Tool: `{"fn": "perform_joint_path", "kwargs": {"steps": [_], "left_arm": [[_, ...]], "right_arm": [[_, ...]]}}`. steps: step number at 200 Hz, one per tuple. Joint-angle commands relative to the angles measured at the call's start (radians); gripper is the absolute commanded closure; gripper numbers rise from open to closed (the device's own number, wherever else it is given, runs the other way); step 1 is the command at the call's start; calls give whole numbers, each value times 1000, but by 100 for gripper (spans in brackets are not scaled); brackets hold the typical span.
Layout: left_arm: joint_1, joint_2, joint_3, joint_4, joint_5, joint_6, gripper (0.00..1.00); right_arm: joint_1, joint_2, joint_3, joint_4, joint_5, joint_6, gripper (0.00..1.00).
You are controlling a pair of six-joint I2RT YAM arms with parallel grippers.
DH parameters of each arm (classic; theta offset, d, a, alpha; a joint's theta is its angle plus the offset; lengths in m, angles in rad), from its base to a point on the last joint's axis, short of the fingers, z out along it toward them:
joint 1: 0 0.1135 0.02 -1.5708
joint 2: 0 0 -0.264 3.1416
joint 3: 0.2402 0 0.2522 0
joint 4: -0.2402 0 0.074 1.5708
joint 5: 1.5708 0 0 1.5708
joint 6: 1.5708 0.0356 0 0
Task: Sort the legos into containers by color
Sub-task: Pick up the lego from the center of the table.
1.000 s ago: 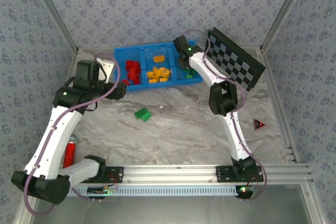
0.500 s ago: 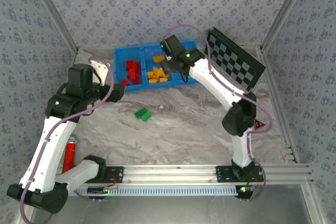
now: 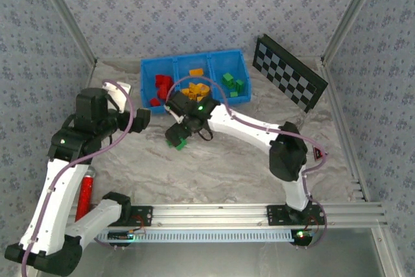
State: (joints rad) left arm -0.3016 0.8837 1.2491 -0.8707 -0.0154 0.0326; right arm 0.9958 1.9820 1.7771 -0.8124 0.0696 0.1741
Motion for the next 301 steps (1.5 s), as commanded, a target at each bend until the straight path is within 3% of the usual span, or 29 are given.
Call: {"fn": "perform_joint_path", "kwargs": {"steps": [1, 89, 169, 214, 264, 301], "left_arm": [[-2, -17, -5, 3, 22, -8, 1], [-2, -21, -4, -16, 32, 3, 1], [-1, -11, 7, -28, 26, 0, 1], [0, -2, 7, -27, 19, 1, 1], [5, 19, 22, -18, 29, 3, 1], [28, 36, 30, 15, 54, 7, 1]], "right_arm": [[7, 64, 3, -32, -19, -16, 0], [3, 241, 54, 22, -101, -48, 1], [-30, 297, 60, 66, -101, -66, 30], [-61, 243, 12, 108, -99, -67, 52], [-164, 91, -63, 45, -84, -73, 60], [-336, -18, -32, -28, -6, -80, 61]]}}
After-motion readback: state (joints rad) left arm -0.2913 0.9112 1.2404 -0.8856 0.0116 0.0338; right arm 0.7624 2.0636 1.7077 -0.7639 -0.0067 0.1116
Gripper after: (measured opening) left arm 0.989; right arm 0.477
